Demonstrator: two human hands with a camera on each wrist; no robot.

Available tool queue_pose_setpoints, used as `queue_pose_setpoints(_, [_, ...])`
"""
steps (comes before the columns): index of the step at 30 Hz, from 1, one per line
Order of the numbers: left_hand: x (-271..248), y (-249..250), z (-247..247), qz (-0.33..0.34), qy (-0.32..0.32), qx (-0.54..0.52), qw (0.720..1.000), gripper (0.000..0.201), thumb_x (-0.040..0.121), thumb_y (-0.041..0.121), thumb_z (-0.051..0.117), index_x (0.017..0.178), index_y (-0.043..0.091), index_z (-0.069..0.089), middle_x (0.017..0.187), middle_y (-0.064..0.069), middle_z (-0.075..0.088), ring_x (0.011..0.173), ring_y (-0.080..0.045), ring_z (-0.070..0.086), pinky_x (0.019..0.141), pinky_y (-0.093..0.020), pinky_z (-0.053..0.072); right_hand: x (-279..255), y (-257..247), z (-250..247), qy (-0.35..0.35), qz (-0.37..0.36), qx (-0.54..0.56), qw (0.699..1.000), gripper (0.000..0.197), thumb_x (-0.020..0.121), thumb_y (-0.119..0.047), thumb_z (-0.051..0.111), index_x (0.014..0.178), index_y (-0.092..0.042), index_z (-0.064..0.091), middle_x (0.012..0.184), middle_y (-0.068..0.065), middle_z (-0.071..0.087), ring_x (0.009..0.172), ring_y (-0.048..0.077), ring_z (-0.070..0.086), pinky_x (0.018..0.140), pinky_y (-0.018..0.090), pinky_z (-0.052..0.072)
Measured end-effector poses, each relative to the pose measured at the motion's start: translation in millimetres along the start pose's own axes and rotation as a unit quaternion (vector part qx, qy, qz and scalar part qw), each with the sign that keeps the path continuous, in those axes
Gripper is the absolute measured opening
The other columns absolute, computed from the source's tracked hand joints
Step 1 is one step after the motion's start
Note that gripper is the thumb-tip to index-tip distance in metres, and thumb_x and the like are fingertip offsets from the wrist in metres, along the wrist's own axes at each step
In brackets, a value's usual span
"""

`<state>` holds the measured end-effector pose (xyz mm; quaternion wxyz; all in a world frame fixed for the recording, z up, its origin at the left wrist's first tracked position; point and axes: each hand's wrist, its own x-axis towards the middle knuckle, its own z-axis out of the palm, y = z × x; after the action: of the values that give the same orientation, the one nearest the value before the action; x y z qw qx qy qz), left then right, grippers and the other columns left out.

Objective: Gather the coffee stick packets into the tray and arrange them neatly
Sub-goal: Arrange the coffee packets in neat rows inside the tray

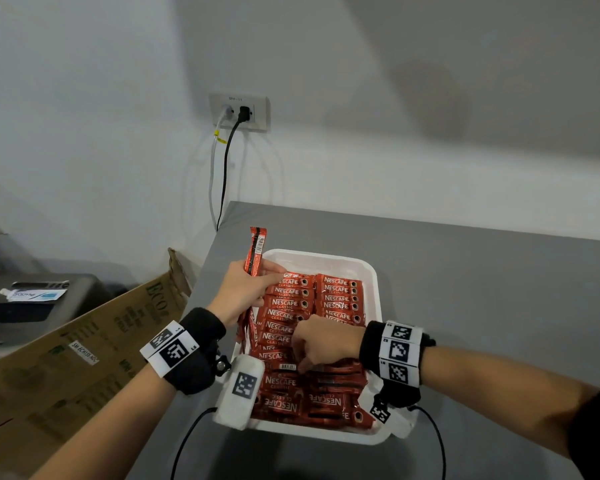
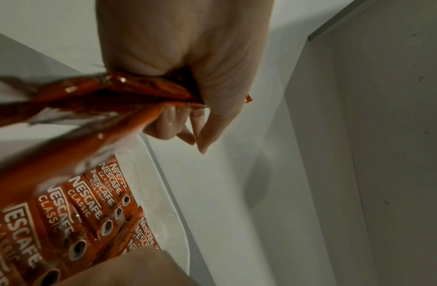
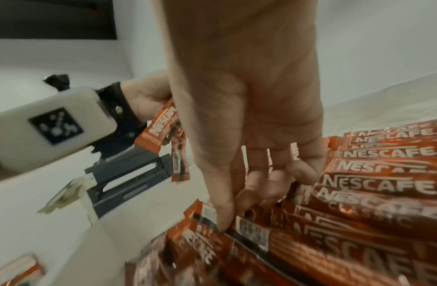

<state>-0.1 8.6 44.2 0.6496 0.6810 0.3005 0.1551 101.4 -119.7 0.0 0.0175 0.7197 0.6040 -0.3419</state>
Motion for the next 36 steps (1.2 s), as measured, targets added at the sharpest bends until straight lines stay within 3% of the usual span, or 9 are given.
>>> queue_pose_setpoints(7, [1.9,-0.6,-0.1,-0.009,0.001,-0.010,1.000,0.006,0.086,0.005,0.061,0.089,0.006,0.066,0.077,-0.006,0.058,0.036,0.000,0.043,0.038,-0.012,0.035,-14.4,18.4,-19.3,0.029,-0.020,0.131,0.991,0.015,0.085,-0.023,0.068,0.091,-0.009,0.071,0.085,-0.006,0.066,0.073,0.000,0.056,0.075,0.015,0.044])
queue_pose_setpoints(12, [4.1,0.1,3.6,-0.008,-0.015,-0.001,1.000,0.005,0.086,0.007,0.062,0.087,0.010,0.066,0.078,-0.008,0.056,0.037,0.000,0.041,0.039,-0.013,0.035,-10.5,18.8,-7.4,-0.007,-0.002,0.091,0.996,0.018,0.087,-0.020,0.066,0.096,-0.005,0.070,0.100,0.008,0.070,0.082,0.009,0.059,0.084,0.027,0.047])
queue_pose_setpoints(16, [3.3,-1.4,1.6,-0.003,-0.007,0.002,1.000,0.005,0.086,0.007,0.062,0.088,0.009,0.066,0.077,-0.007,0.057,0.037,0.000,0.042,0.040,-0.013,0.036,-10.6,16.0,-20.9,-0.007,-0.013,0.117,0.993,0.016,0.089,-0.020,0.064,0.095,-0.005,0.067,0.092,0.009,0.072,0.074,0.014,0.065,0.076,0.019,0.047])
queue_pose_setpoints(20, [5.6,-7.8,-1.6,-0.028,-0.022,0.011,0.999,0.006,0.085,0.011,0.064,0.090,0.008,0.066,0.076,-0.010,0.054,0.040,-0.002,0.039,0.039,-0.015,0.035,-16.8,22.4,-48.6,0.106,-0.017,0.160,0.981,0.010,0.080,-0.019,0.074,0.083,-0.014,0.066,0.075,-0.004,0.068,0.068,0.008,0.065,0.075,0.019,0.050])
queue_pose_setpoints(22, [5.4,-9.9,0.1,-0.049,-0.055,0.016,0.997,0.017,0.085,0.014,0.065,0.094,0.000,0.064,0.075,-0.011,0.057,0.041,-0.004,0.040,0.039,-0.015,0.036,-17.2,29.8,-56.8,0.195,-0.015,0.194,0.961,0.013,0.075,-0.018,0.079,0.080,-0.016,0.066,0.077,0.000,0.070,0.067,0.006,0.064,0.077,0.024,0.052])
queue_pose_setpoints(25, [2.5,-8.9,7.6,-0.063,-0.097,0.032,0.993,0.017,0.086,0.015,0.064,0.089,-0.002,0.062,0.056,0.004,0.061,0.036,-0.002,0.044,0.038,-0.014,0.036,-16.5,31.7,-55.4,0.263,-0.005,0.218,0.940,0.018,0.072,-0.018,0.082,0.083,-0.012,0.069,0.077,-0.002,0.070,0.067,-0.001,0.062,0.078,0.026,0.054])
queue_pose_setpoints(28, [3.5,-8.0,14.4,-0.051,-0.070,-0.016,0.996,0.011,0.086,0.011,0.064,0.078,0.007,0.057,0.048,0.005,0.050,0.033,-0.002,0.040,0.036,-0.015,0.034,-15.7,24.3,-47.3,0.268,-0.022,0.230,0.935,0.016,0.072,-0.016,0.081,0.081,-0.009,0.070,0.071,-0.010,0.065,0.061,-0.003,0.060,0.071,0.022,0.053])
queue_pose_setpoints(33, [5.7,-10.4,15.7,-0.018,-0.021,0.028,0.999,0.015,0.087,0.015,0.063,0.072,0.012,0.058,0.057,0.004,0.059,0.040,-0.002,0.052,0.040,-0.015,0.039,-15.6,24.1,-37.4,0.282,-0.018,0.267,0.921,0.010,0.079,-0.010,0.074,0.082,-0.015,0.066,0.080,-0.007,0.064,0.066,0.007,0.063,0.069,0.028,0.057])
queue_pose_setpoints(36, [8.4,-14.5,13.3,-0.005,0.051,-0.001,0.999,0.018,0.088,0.019,0.062,0.076,0.008,0.055,0.061,-0.003,0.055,0.044,-0.005,0.051,0.043,-0.018,0.042,-20.8,25.7,-39.4,0.246,-0.006,0.334,0.910,0.011,0.082,-0.008,0.071,0.091,-0.010,0.066,0.086,0.000,0.067,0.056,0.007,0.064,0.053,0.019,0.053])
